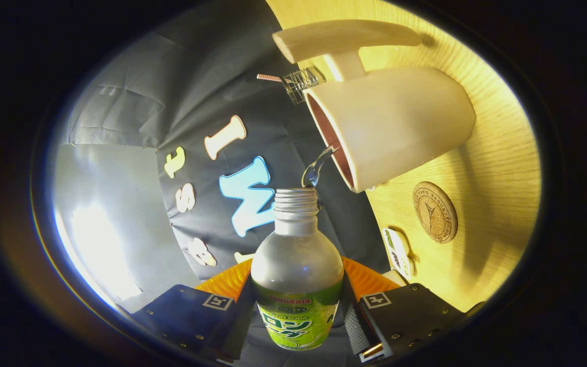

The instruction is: Take the bottle from table, then pour the juice into the cup, finally place the bottle on the coaster

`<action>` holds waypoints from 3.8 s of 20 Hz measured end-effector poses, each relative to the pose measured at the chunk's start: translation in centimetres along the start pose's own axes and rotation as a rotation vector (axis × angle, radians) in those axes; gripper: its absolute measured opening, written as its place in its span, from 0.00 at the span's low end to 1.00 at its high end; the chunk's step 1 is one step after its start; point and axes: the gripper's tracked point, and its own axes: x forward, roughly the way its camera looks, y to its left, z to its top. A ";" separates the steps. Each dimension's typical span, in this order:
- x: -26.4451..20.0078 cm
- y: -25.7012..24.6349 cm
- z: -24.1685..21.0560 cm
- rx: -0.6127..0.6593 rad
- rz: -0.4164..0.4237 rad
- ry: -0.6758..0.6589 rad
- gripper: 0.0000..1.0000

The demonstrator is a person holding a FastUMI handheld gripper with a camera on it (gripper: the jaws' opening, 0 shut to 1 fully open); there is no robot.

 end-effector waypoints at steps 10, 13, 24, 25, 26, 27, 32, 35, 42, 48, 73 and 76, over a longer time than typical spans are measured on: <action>0.4 1.1 -0.4 0.047 0.009 -0.004 0.77; 0.5 1.6 -1.1 0.057 0.016 0.004 0.77; 0.8 1.8 -1.2 0.074 0.022 0.011 0.77; 0.9 1.7 -1.3 0.073 0.022 0.011 0.77; 0.8 1.7 -1.2 0.073 0.022 0.011 0.77; 0.8 1.6 -1.0 0.075 0.022 0.010 0.77; 0.7 1.3 -1.1 0.066 0.016 0.012 0.77; 0.8 1.5 -0.9 0.067 0.022 0.013 0.77; 0.6 0.8 -1.1 0.070 0.014 0.025 0.77; 0.7 0.0 -0.2 0.050 0.004 0.020 0.77; -0.8 -1.4 -2.7 -0.662 -0.042 0.155 0.77; -0.4 -0.8 -3.9 -0.799 -0.029 0.193 0.77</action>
